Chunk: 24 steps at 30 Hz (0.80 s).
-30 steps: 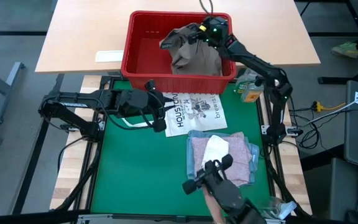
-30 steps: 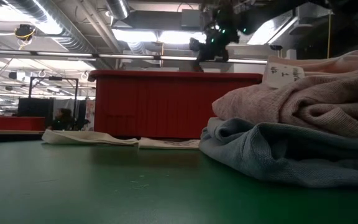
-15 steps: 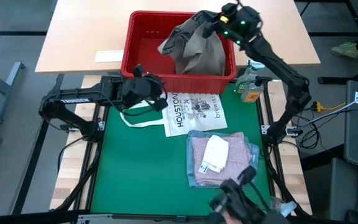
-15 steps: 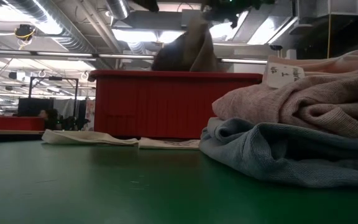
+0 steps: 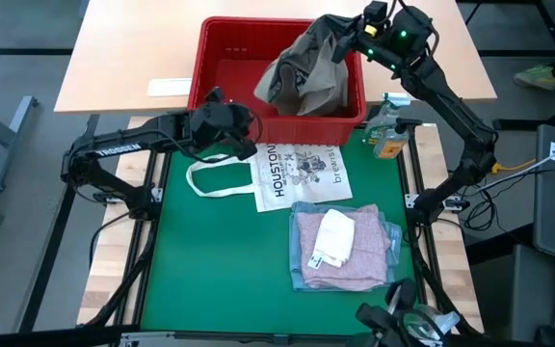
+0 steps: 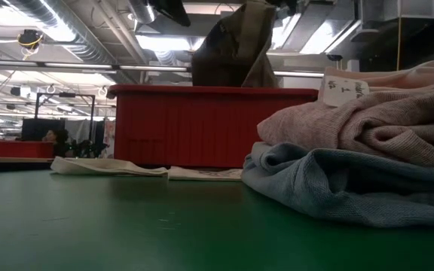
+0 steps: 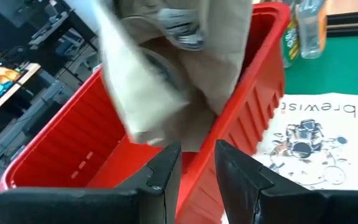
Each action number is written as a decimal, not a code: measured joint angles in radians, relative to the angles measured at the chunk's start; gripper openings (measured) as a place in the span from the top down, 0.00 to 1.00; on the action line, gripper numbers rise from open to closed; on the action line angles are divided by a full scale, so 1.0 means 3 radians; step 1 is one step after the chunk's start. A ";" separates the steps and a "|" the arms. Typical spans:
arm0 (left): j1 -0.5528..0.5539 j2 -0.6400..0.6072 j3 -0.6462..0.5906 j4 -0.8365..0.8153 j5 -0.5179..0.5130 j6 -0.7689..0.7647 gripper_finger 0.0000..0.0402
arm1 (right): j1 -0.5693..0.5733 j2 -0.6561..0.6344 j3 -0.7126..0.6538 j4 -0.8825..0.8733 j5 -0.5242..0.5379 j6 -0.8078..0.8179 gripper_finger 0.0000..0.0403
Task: Fold Laundry from Bin
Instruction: Fold the light brown shorts from the red laundry basket
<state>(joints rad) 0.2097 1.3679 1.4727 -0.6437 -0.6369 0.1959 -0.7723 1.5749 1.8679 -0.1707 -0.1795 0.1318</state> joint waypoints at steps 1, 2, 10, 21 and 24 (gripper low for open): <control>0.0019 0.0001 0.0000 0.0000 0.0000 0.0001 0.77 | 0.0000 -0.0002 0.0000 -0.0021 -0.0016 0.0000 0.99; 0.0040 0.0001 0.0000 0.0003 0.0000 0.0000 0.77 | 0.0000 -0.0003 0.0000 -0.0035 -0.0025 0.0002 0.99; 0.0255 0.0001 0.0000 0.0002 0.0327 -0.0010 0.77 | 0.0001 -0.0003 0.0000 -0.0069 -0.0079 0.0008 0.99; 0.0355 0.0343 0.0000 0.0015 0.0866 -0.0008 0.77 | 0.0001 -0.0003 0.0000 -0.0069 -0.0081 0.0008 0.99; 0.0378 0.0502 0.0000 0.0019 0.0749 -0.0007 0.77 | 0.0001 -0.0003 0.0000 -0.0069 -0.0081 0.0008 0.99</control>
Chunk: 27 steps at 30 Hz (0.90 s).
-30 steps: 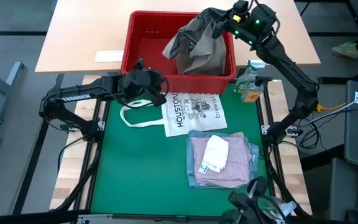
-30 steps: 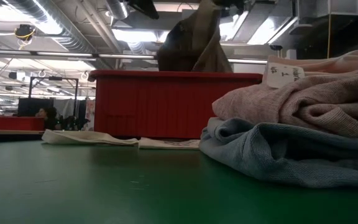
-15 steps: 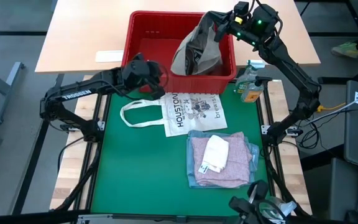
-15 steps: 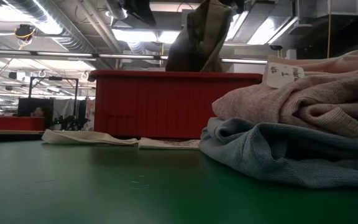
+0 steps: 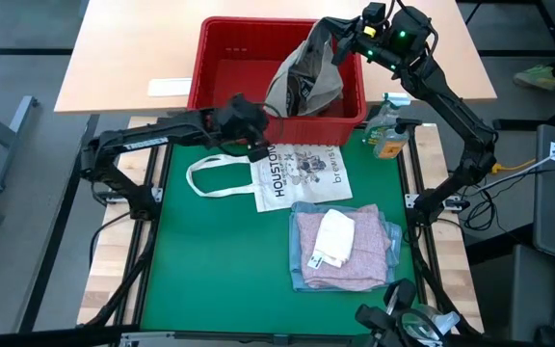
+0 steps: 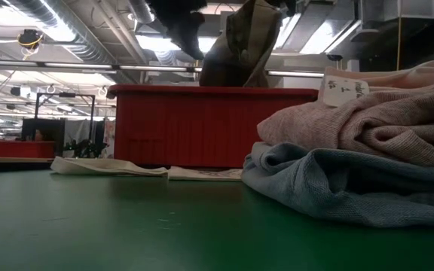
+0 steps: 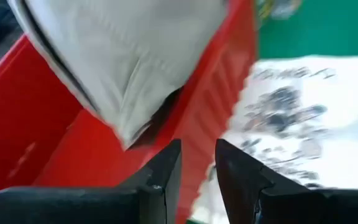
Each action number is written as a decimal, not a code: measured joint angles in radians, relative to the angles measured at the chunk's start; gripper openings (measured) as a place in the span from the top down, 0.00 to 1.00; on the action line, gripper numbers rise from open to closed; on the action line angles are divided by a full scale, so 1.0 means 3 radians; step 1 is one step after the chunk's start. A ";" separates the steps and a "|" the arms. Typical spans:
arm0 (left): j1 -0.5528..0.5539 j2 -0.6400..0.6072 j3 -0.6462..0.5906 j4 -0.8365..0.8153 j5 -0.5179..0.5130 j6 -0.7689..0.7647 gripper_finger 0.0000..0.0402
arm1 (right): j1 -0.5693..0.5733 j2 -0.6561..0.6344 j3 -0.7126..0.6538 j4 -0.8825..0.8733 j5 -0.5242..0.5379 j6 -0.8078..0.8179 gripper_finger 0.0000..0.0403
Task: Fold Laundry from Bin
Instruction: Fold the light brown shorts from the red laundry basket
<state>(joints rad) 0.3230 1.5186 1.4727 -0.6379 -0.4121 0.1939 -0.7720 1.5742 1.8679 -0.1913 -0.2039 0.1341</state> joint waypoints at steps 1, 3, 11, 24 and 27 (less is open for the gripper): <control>0.0008 0.0044 0.0000 0.0002 -0.0093 0.0000 0.77 | 0.0000 0.0000 0.0000 0.0000 0.0000 0.0000 0.99; 0.0028 0.0111 0.0000 0.0007 -0.0300 0.0000 0.77 | 0.0000 0.0000 0.0000 0.0000 0.0000 0.0000 0.99; 0.0080 0.0176 0.0000 0.0037 -0.0589 -0.0017 0.75 | 0.0000 0.0000 0.0000 -0.0005 0.0000 0.0000 0.99; 0.0126 0.0176 0.0000 0.0679 -0.0490 0.0000 0.47 | -0.0001 0.0000 0.0000 -0.0003 -0.0095 0.0074 0.99; 0.0156 0.0176 0.0000 0.0759 -0.0490 -0.0002 0.46 | -0.0001 -0.0001 0.0000 0.0015 -0.0173 0.0181 0.99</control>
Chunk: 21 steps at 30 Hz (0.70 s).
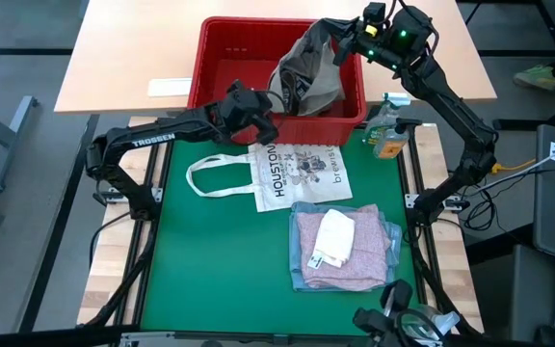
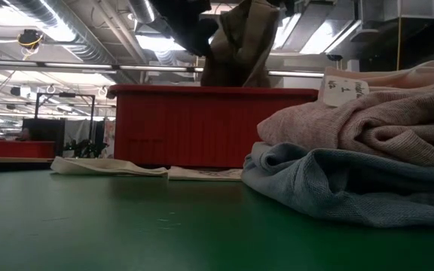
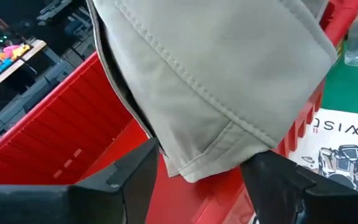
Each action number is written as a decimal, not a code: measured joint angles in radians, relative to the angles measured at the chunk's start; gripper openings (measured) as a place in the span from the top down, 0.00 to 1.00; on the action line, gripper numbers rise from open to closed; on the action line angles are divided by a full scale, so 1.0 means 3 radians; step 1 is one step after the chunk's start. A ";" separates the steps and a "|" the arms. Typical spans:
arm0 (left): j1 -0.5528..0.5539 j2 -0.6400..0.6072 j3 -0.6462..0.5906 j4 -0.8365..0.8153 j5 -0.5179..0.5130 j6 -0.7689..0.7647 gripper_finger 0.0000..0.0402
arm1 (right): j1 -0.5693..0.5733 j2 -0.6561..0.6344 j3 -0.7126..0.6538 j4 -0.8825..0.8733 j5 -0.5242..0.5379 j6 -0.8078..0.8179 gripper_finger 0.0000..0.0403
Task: Fold Laundry from Bin
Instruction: Fold the light brown shorts from the red laundry basket
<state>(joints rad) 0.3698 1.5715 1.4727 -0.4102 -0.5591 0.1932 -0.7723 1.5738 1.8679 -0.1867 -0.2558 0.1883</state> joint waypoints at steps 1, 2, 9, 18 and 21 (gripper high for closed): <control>0.0005 0.0000 0.0000 0.0000 -0.0001 -0.0001 0.46 | 0.0000 0.0000 0.0000 0.0001 0.0000 0.0002 0.99; 0.0005 0.0000 0.0000 0.0000 0.0000 -0.0001 0.48 | 0.0000 -0.0001 0.0000 0.0001 0.0000 -0.0001 0.99; -0.0098 0.0000 0.0000 0.0011 0.0000 -0.0008 0.79 | -0.0003 -0.0001 0.0000 -0.0017 0.0036 -0.0113 0.99; -0.0270 -0.0167 0.0053 0.0065 -0.0037 0.0074 0.98 | -0.0004 -0.0001 0.0001 -0.0425 0.1166 -0.1074 0.99; -0.0323 -0.0276 0.0196 0.0050 -0.0035 0.0079 0.99 | -0.0004 -0.0001 0.0001 -0.0575 0.1413 -0.1356 0.99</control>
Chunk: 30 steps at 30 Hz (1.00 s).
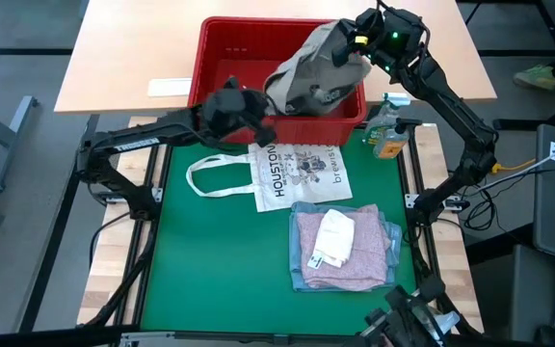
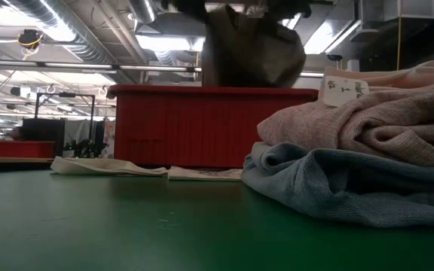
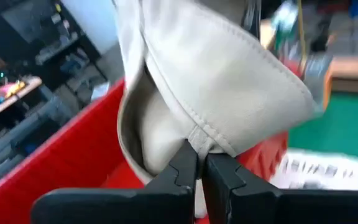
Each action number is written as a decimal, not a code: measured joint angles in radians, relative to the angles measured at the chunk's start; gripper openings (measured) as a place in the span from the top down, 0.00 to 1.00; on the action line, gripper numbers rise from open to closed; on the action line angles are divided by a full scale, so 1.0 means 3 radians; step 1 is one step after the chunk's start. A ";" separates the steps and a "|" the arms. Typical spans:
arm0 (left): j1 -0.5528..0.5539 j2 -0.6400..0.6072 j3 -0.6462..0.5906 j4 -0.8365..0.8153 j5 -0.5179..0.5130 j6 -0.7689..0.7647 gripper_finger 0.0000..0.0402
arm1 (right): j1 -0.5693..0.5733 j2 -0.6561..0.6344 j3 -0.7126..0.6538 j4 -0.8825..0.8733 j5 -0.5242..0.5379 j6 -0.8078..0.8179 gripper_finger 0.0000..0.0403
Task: Fold Laundry from Bin
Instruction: Fold the light brown shorts from the red laundry basket
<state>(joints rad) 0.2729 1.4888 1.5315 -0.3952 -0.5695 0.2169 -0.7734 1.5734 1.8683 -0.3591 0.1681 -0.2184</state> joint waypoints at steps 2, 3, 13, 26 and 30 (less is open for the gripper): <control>-0.0043 -0.0054 0.0158 -0.0040 0.0010 0.0009 0.99 | 0.0000 0.0000 0.0000 -0.0096 0.0021 -0.0125 0.99; -0.0063 -0.0084 0.0238 -0.0101 0.0012 0.0010 0.99 | 0.0000 0.0000 0.0000 -0.0136 0.0014 -0.0184 0.99; -0.0262 -0.0122 0.0796 -0.0594 0.0032 0.0008 0.99 | 0.0005 0.0000 0.0000 -0.0364 -0.0013 -0.0600 0.99; -0.0268 -0.0098 0.0796 -0.0756 0.0035 -0.0016 0.98 | 0.0003 0.0000 0.0000 -0.0465 -0.0005 -0.0598 0.77; -0.0268 -0.0097 0.0796 -0.0757 0.0036 -0.0017 0.98 | 0.0001 0.0000 0.0000 -0.0509 0.0044 -0.0409 0.62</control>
<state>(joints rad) 0.1925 1.4597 1.7702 -0.6224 -0.5587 0.2118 -0.7731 1.5734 1.8683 -0.5117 0.1814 -0.3410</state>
